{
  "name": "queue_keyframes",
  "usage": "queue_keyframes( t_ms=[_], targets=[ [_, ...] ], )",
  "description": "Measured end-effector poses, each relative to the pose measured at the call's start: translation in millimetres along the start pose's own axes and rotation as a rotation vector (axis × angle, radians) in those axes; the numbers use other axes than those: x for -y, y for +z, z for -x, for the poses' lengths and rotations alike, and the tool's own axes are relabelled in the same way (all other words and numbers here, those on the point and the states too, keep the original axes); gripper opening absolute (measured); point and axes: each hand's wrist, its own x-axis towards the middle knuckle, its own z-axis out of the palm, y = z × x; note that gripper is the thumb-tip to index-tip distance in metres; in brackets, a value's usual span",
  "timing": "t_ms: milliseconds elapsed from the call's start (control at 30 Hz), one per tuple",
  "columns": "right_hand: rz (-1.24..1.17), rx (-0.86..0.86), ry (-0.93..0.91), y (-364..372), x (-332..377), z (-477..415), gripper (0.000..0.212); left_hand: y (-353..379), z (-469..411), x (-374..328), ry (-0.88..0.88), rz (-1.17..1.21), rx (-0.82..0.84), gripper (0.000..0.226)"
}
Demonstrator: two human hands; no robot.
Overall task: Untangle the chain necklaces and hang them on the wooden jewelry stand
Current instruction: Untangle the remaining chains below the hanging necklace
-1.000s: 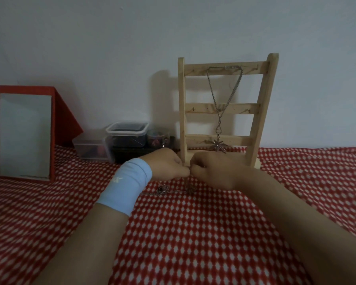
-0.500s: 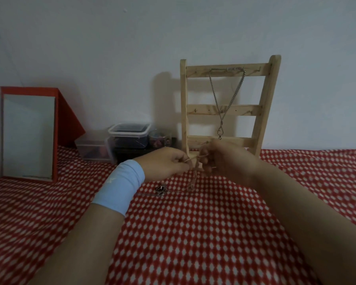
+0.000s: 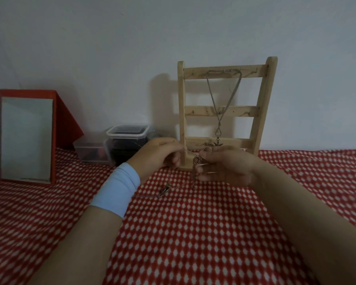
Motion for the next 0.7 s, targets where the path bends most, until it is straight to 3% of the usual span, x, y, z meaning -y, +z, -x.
queue_keyframes(
  t_ms=[133, 200, 333, 433, 467, 600, 700],
  targets=[
    [-0.051, -0.042, 0.075, -2, -2, -3, 0.021, -1, 0, -2, -0.009, -0.027, -0.044, 0.041],
    [0.045, -0.094, 0.078, -4, -3, -3, 0.017, -2, 3, -7, -0.035, -0.034, -0.024, 0.039],
    [0.828, -0.35, 0.027, -6, -7, -4, 0.007, -3, 10, -14, -0.021, -0.174, -0.009, 0.035],
    [1.08, -0.457, -0.047, -5, -12, -10, 0.009, -8, 10, -12, -0.009, -0.173, -0.027, 0.032],
    [1.001, -0.476, -0.074, -5, -12, -11, 0.013, -10, 9, -10, -0.014, -0.154, -0.027, 0.032],
    [0.08, -0.399, -0.061, -2, -10, -9, 0.02, -18, 7, -5, -0.07, -0.022, 0.009, 0.036],
    [-0.165, -0.319, -0.124, -5, -9, -11, 0.021, -26, 6, -2, -0.114, -0.019, 0.041, 0.037]
  ],
)
